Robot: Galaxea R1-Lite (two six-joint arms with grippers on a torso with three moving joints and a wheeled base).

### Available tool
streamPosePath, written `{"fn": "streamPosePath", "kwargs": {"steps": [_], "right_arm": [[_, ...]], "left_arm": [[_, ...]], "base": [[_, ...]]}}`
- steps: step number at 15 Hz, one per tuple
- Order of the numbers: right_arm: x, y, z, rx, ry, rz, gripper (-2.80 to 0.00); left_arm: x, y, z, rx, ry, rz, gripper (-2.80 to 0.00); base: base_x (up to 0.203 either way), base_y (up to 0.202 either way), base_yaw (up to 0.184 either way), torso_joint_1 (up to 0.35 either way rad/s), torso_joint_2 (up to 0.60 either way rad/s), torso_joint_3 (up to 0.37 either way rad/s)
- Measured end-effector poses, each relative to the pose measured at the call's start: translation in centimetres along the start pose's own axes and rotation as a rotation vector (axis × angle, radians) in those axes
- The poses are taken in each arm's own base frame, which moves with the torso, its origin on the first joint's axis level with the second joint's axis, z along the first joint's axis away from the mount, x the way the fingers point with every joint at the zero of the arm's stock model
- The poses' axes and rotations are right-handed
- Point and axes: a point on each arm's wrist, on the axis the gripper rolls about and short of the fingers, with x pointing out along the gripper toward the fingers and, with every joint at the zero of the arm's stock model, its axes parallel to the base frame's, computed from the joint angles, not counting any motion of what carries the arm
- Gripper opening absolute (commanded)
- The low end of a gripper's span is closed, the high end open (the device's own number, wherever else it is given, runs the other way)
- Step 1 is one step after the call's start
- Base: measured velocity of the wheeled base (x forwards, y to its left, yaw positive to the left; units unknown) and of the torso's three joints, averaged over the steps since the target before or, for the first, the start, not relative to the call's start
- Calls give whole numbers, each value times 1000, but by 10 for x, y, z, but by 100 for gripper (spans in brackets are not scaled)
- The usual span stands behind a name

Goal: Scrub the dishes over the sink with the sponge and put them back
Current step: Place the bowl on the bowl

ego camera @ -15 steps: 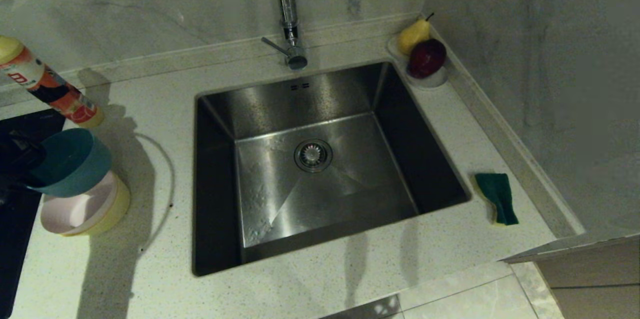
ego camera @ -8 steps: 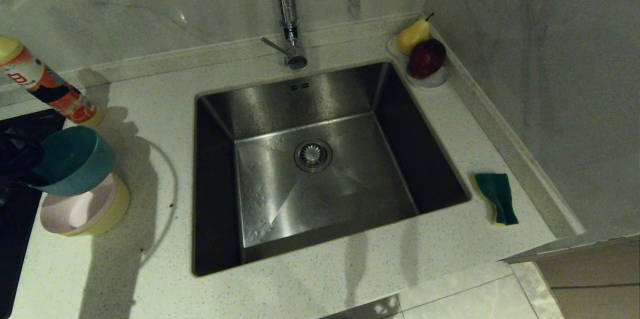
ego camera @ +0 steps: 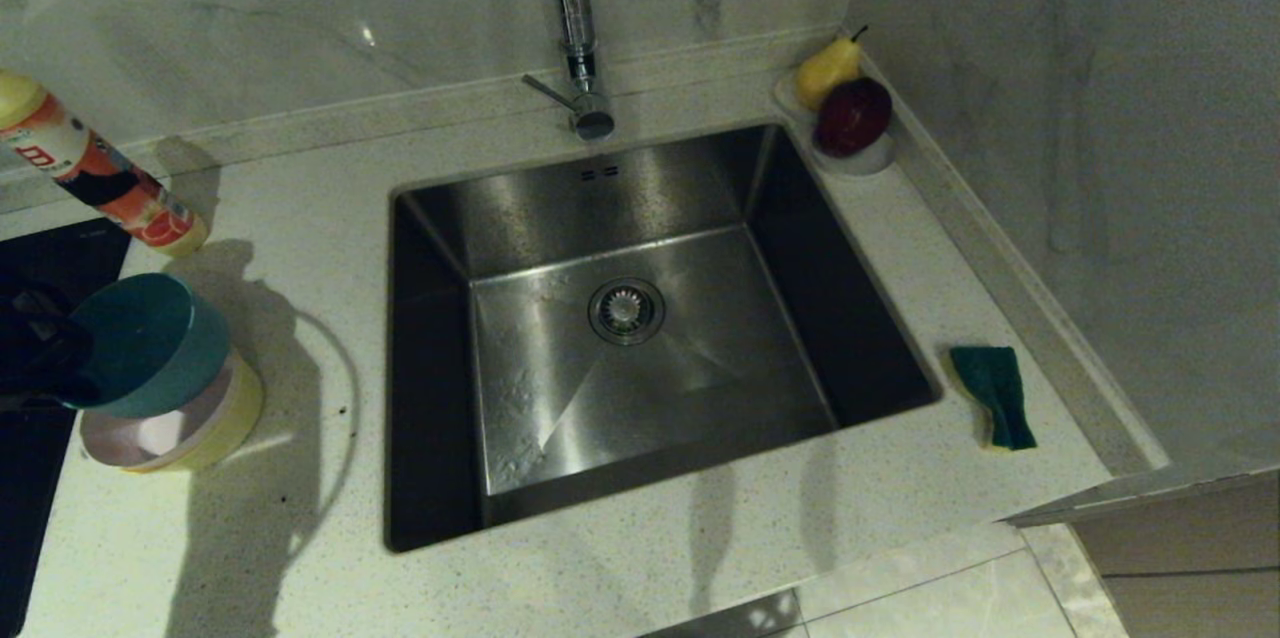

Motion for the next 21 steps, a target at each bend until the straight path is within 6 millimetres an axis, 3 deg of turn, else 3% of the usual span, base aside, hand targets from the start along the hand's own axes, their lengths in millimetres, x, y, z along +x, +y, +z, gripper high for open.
{"fn": "streamPosePath", "kwargs": {"steps": [12,21], "right_arm": [[0,0,0,0,0,0,-280],[0,0,0,0,0,0,-280]], "left_arm": [[-12,6,-11,10,-2,7,-280],[-2,17,-24,-2,25,86,-280]], "base": [[0,0,0,0,0,0],[0,0,0,0,0,0]]}}
